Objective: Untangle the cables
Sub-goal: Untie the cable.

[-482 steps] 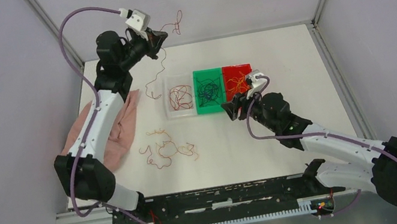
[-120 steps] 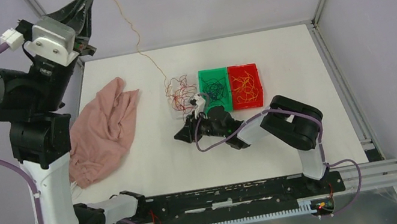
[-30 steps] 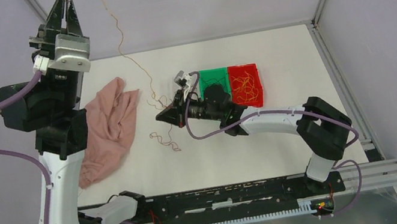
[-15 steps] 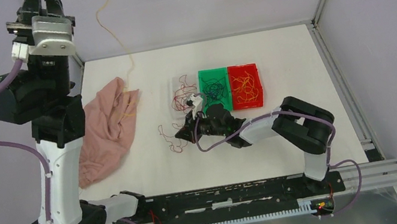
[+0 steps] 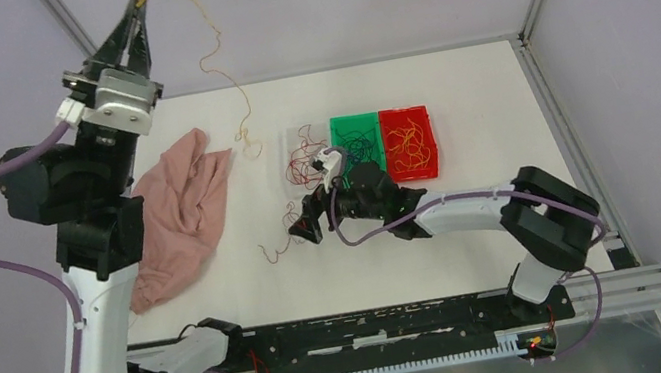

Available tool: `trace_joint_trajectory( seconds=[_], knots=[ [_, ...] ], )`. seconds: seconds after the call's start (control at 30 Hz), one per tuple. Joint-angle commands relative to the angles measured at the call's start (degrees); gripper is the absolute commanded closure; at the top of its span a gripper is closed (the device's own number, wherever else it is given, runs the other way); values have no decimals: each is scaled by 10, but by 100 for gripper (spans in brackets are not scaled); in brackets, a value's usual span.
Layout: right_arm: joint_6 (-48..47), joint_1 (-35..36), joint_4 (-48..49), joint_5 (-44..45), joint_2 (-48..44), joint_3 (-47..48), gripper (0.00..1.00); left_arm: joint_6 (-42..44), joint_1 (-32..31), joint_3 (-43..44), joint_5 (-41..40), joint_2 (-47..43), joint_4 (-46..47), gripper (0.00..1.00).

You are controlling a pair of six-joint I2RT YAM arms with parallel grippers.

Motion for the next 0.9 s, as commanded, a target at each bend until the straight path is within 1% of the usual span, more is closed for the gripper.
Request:
trace_joint_trajectory(
  seconds=[0.0,0.1,0.17,0.3,0.33,0.47,0.53,0.57,0.7,0.8,0.87],
  knots=[
    [-83,1,-106,27,-84,37,0,-55,-2,-74,57,-34,-53,97],
    [-135,1,-174,70,-120,47,0,-74,-3,-114,86,-54,-72,97],
    [-172,1,-236,119,-139,63,1,-83,-3,-132,99,-64,-83,97],
    [-233,1,-355,177,-160,105,1,-91,-2,-144,119,-69,-106,97],
    [-243,1,-365,191,-171,105,1,-93,-3,-144,123,-69,-112,97],
    [-283,-8,-321,220,-235,62,1,-104,-2,-151,136,-68,-135,97],
    [-288,-24,-317,199,-259,67,1,-113,-3,-161,138,-68,-144,97],
    [-287,-35,-307,174,-274,68,1,-116,-3,-166,140,-69,-148,97],
    [-247,-86,-247,38,-317,75,1,-135,-2,-177,155,-68,-161,97],
    [-241,-101,-225,-57,-317,98,1,-142,-2,-182,163,-67,-162,97],
    [-246,-103,-228,-103,-304,119,1,-144,-2,-183,165,-66,-162,97]
  ],
)
